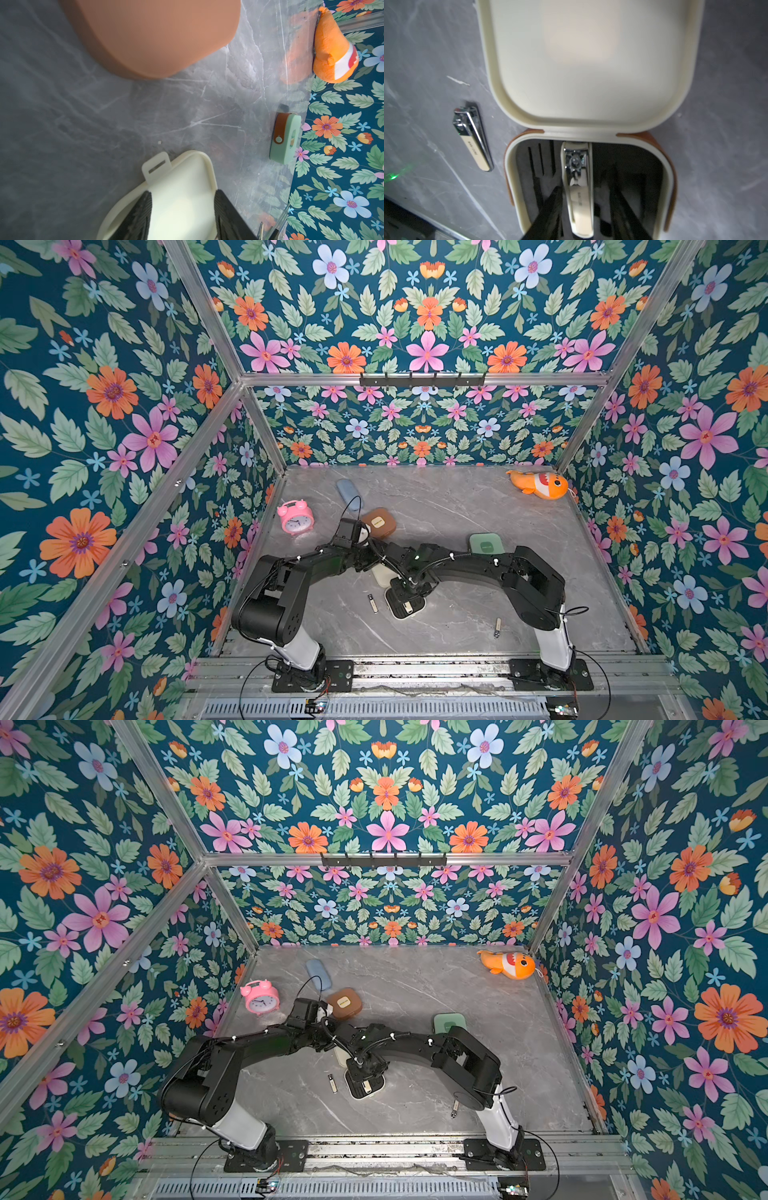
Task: Organize nail clipper sets
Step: Place the nail clipper in the storage box.
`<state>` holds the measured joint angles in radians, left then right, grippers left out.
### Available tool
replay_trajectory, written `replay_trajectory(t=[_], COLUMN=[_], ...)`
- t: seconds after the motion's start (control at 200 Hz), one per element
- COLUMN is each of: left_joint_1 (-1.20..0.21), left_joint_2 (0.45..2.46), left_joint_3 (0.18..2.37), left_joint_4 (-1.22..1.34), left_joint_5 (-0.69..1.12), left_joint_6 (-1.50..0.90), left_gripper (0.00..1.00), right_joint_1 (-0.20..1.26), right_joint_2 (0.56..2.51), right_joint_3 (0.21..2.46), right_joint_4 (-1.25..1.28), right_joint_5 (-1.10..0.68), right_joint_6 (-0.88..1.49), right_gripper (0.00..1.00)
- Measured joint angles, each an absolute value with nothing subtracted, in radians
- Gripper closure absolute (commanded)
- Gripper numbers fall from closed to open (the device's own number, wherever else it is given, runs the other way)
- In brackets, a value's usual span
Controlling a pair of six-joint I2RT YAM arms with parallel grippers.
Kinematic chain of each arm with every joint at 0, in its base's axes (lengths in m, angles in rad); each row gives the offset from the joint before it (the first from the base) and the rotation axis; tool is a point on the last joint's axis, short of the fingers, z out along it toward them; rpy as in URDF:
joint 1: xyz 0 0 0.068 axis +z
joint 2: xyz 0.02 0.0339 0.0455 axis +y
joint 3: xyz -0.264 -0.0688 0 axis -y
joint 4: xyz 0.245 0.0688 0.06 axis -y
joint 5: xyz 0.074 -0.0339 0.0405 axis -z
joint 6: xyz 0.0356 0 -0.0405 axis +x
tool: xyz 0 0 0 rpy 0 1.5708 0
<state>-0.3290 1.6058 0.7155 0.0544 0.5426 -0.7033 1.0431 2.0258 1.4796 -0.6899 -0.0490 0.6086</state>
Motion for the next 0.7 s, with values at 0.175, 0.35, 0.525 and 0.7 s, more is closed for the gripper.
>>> replay_trajectory(t=[0.175,0.35,0.525,0.7], left_joint_1=[-0.323,-0.300,-0.291,-0.292], left_joint_2=[1.601,1.578,1.545,1.504], left_joint_3=[0.732,0.757,0.788,0.813], left_joint_4=[0.040,0.021,-0.009,-0.033], left_joint_5=[0.539,0.535,0.533,0.532], left_joint_6=[-0.700,-0.694,-0.678,-0.673], left_gripper=[0.47,0.46,0.43,0.39], right_joint_1=[1.039,1.039,1.036,1.023], right_joint_2=[2.014,1.957,1.818,1.636], right_joint_3=[1.530,1.515,1.412,1.245], right_joint_4=[-0.710,-0.727,-0.735,-0.762], right_joint_5=[-0.029,-0.004,0.054,0.120], right_joint_6=[0.601,0.598,0.616,0.696], right_gripper=[0.48,0.35,0.25,0.21])
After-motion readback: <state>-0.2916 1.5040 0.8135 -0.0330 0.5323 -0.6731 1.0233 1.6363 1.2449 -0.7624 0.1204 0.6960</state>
